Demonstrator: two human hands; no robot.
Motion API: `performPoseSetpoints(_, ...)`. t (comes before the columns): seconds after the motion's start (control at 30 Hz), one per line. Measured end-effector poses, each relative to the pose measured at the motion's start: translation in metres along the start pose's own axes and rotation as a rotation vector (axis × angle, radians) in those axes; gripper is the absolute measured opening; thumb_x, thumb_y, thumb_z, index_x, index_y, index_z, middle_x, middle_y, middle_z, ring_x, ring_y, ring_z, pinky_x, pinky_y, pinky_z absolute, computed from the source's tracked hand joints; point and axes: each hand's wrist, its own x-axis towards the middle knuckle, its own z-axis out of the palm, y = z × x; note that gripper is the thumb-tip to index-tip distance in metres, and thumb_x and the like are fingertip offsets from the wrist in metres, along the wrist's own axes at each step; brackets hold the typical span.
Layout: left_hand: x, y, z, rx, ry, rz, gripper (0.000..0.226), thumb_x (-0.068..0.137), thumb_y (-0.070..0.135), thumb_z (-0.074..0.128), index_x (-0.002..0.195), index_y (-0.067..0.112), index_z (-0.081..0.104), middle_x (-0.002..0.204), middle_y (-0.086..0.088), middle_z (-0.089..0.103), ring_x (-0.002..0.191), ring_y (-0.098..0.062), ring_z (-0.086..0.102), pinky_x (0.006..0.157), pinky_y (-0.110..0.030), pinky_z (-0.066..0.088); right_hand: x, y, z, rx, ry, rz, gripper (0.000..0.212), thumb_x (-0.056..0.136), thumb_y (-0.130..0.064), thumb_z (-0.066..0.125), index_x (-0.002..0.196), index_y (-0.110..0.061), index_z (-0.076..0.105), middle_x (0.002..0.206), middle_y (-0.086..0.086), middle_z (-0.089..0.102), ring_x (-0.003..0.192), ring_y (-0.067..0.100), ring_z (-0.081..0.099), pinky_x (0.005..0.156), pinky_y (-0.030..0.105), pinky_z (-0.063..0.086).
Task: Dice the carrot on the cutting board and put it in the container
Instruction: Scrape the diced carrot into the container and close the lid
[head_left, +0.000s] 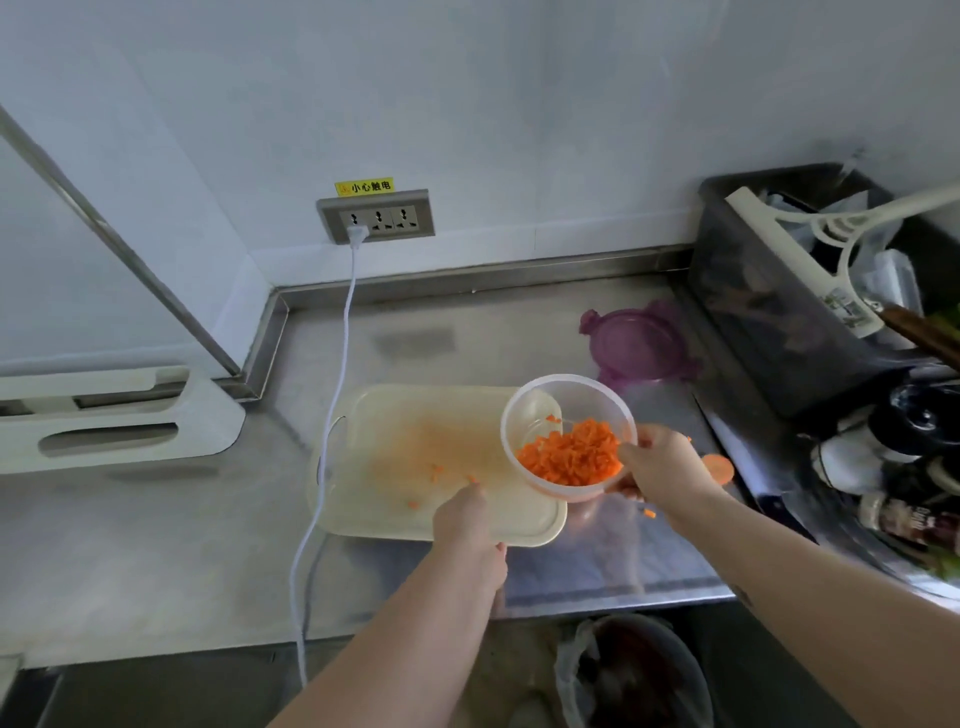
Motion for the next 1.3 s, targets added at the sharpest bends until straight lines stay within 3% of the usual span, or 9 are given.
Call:
performPoseSetpoints(0.33, 0.013, 0.029, 0.01, 0.276, -0.381, 0.118, 0.022, 0.09, 0.0, 0.05, 0.101, 0.019, 0.054, 0.099, -0.008, 0.061, 0.092, -0.025, 0.06, 0.083, -0.051, 0.051, 0.012, -0.024, -0.01, 0.018, -0.139, -0.038, 0.022, 0.096, -0.017, 0.049, 0.088, -0.006, 0.065, 0.059, 0.004, 0.062, 0.044, 0.012, 0.055, 0.044, 0.017, 0.042)
performPoseSetpoints(0.43, 0.017, 0.039, 0.014, 0.23, -0.394, 0.137, 0.028, 0.09, 0.0, 0.048, 0.11, 0.019, 0.053, 0.097, -0.006, 0.061, 0.089, -0.024, 0.061, 0.082, -0.051, 0.051, 0.056, -0.023, -0.022, -0.478, 0.033, -0.22, 0.023, 0.094, -0.021, 0.045, 0.09, -0.01, 0.065, 0.094, 0.01, 0.065, 0.085, 0.024, 0.064, 0.07, 0.031, 0.049)
performPoseSetpoints(0.53, 0.015, 0.049, 0.017, 0.206, -0.408, 0.153, 0.031, 0.09, -0.001, 0.048, 0.11, 0.022, 0.054, 0.099, -0.006, 0.063, 0.09, -0.025, 0.062, 0.084, -0.052, 0.05, 0.087, -0.019, -0.02, -0.973, -0.111, -0.29, 0.034, 0.098, -0.022, 0.039, 0.121, -0.03, 0.063, 0.142, 0.0, 0.04, 0.128, 0.023, 0.038, 0.1, 0.038, 0.04)
performPoseSetpoints(0.77, 0.019, 0.062, 0.014, 0.222, -0.405, 0.195, 0.034, 0.09, 0.001, 0.05, 0.115, 0.025, 0.053, 0.099, -0.003, 0.063, 0.09, -0.023, 0.062, 0.084, -0.051, 0.049, 0.115, -0.006, -0.003, -1.336, -0.062, -0.316, 0.043, 0.093, -0.015, 0.042, 0.136, -0.02, 0.044, 0.145, -0.004, 0.032, 0.127, 0.022, 0.03, 0.101, 0.033, 0.033)
performPoseSetpoints(0.87, 0.021, 0.06, 0.011, 0.249, -0.413, 0.187, 0.029, 0.091, 0.003, 0.051, 0.108, 0.027, 0.054, 0.099, -0.004, 0.064, 0.092, -0.024, 0.063, 0.085, -0.051, 0.05, 0.115, -0.015, -0.014, -1.197, 0.06, -0.459, 0.042, 0.095, -0.015, 0.043, 0.137, -0.019, 0.045, 0.145, -0.003, 0.036, 0.127, 0.024, 0.032, 0.101, 0.035, 0.034)
performPoseSetpoints(1.03, 0.025, 0.042, 0.002, 0.383, -0.42, 0.122, 0.031, 0.091, 0.009, 0.057, 0.118, 0.023, 0.053, 0.109, -0.006, 0.062, 0.098, -0.023, 0.061, 0.08, -0.049, 0.054, 0.077, -0.066, -0.052, -0.277, 0.517, -0.829, 0.028, 0.087, 0.0, 0.06, 0.112, -0.004, 0.069, 0.113, 0.011, 0.064, 0.097, 0.021, 0.06, 0.088, 0.023, 0.047)
performPoseSetpoints(1.1, 0.025, 0.032, -0.001, 0.44, -0.419, 0.091, 0.036, 0.091, 0.01, 0.058, 0.123, 0.025, 0.051, 0.115, -0.006, 0.06, 0.101, -0.024, 0.06, 0.076, -0.048, 0.055, 0.052, -0.075, -0.064, -0.02, 0.532, -0.715, 0.027, 0.088, -0.005, 0.062, 0.113, -0.011, 0.068, 0.11, 0.001, 0.063, 0.09, 0.006, 0.06, 0.086, 0.009, 0.045)
performPoseSetpoints(1.2, 0.027, 0.019, -0.005, 0.469, -0.404, 0.069, 0.036, 0.092, 0.01, 0.057, 0.124, 0.024, 0.05, 0.12, -0.008, 0.057, 0.105, -0.025, 0.058, 0.079, -0.051, 0.054, 0.028, -0.062, -0.065, 0.259, 0.434, -0.484, 0.024, 0.088, -0.015, 0.065, 0.109, -0.027, 0.066, 0.108, -0.002, 0.069, 0.089, 0.012, 0.068, 0.084, 0.026, 0.054)
performPoseSetpoints(1.3, 0.028, 0.009, -0.009, 0.516, -0.396, 0.038, 0.04, 0.091, 0.013, 0.06, 0.129, 0.021, 0.048, 0.12, -0.01, 0.06, 0.106, -0.028, 0.06, 0.086, -0.053, 0.053, 0.008, -0.032, -0.048, 0.424, 0.32, -0.226, 0.02, 0.09, -0.006, 0.063, 0.105, -0.02, 0.066, 0.092, 0.001, 0.07, 0.06, -0.002, 0.064, 0.059, 0.014, 0.052)
